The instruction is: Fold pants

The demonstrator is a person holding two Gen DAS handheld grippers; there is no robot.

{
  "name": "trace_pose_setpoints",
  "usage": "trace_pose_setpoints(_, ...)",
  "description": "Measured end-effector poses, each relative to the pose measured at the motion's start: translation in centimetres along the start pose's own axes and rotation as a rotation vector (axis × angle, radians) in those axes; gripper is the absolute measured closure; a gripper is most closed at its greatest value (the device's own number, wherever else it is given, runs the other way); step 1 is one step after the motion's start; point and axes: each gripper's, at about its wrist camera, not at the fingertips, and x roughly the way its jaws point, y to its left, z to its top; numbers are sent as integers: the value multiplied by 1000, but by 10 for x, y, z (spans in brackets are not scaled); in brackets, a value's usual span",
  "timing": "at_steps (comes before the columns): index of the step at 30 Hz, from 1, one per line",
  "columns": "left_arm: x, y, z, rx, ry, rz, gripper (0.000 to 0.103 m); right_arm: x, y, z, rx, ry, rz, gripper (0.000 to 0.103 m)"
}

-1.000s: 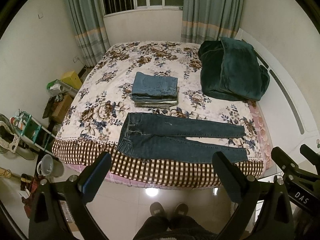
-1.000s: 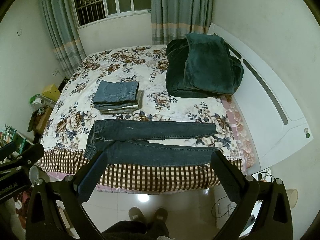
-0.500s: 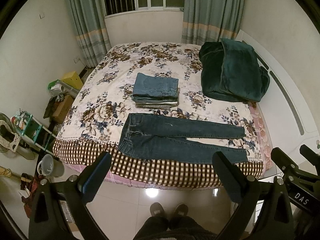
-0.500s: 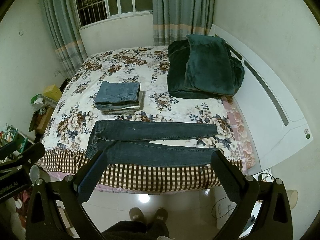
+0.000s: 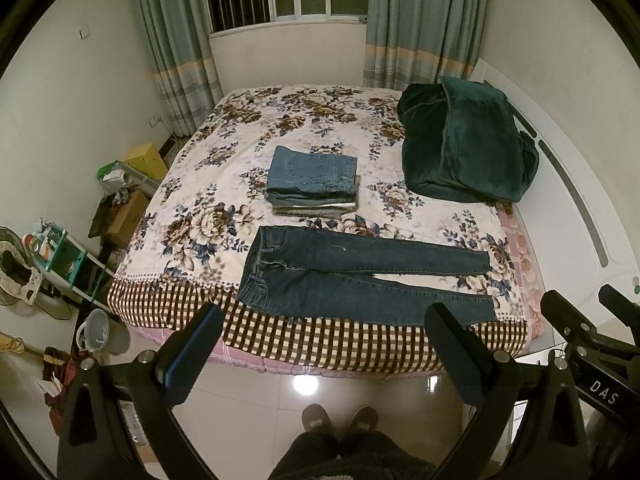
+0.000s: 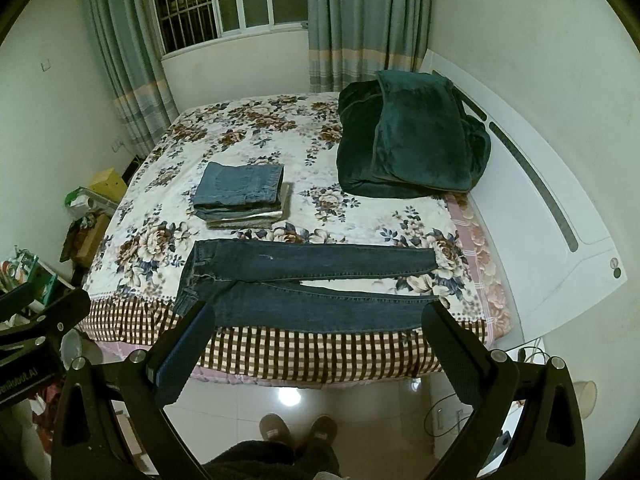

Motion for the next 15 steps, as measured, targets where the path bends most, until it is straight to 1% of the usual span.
trace_pose_setpoints(10,-5,3,-4,-7,-3,0,0,-4,9,2,-3,13,9,0)
trace_pose_setpoints(12,-7,3,-2,-15,-2,4,0,-2,10,1,-3,21,16,0)
trace_pose_setpoints(15,-6,1,-8,-22,-1,12,0,5,5,0,-2,33,28,0)
